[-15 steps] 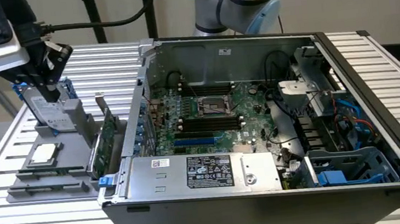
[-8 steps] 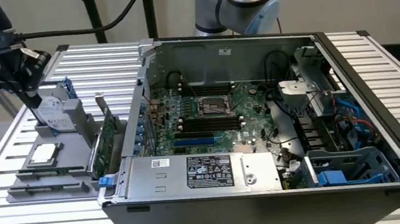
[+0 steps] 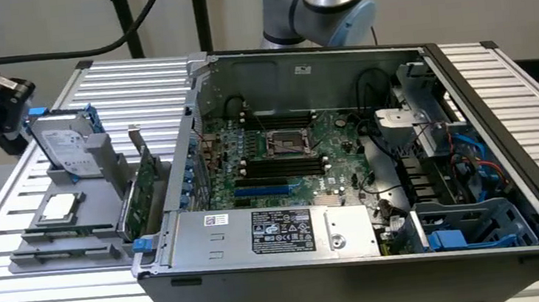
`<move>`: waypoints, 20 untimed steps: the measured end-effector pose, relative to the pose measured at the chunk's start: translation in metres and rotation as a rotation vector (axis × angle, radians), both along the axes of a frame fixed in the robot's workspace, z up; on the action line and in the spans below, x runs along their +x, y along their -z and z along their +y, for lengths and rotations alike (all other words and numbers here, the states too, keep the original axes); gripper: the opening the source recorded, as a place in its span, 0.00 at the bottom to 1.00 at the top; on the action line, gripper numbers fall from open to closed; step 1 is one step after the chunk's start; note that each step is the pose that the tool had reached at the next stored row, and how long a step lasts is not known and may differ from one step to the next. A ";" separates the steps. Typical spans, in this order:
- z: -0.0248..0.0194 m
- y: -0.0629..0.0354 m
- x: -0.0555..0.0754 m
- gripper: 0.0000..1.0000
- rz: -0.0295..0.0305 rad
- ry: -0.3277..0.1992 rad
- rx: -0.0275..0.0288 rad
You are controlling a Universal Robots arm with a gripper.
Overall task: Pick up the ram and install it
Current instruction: 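Reach for the ram, then pick up the ram and move it above insertion slot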
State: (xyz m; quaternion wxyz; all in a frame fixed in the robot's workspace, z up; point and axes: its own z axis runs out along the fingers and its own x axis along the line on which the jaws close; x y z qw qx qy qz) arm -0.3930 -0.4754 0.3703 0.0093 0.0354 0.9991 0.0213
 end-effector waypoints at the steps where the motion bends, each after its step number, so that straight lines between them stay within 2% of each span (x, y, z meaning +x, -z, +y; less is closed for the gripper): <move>1: -0.0004 0.0009 -0.004 0.00 0.0004 0.000 -0.0005; 5: -0.0023 0.0040 -0.013 0.00 0.0055 0.000 -0.0025; 11: -0.0095 0.0084 -0.014 0.00 0.0278 -0.004 -0.0028; 12: -0.0107 0.0094 -0.014 0.00 0.0298 -0.006 -0.0026; 15: -0.0125 0.0117 -0.014 0.00 0.0308 -0.015 -0.0043; 20: -0.0129 0.0138 -0.014 0.00 0.0309 -0.041 -0.0081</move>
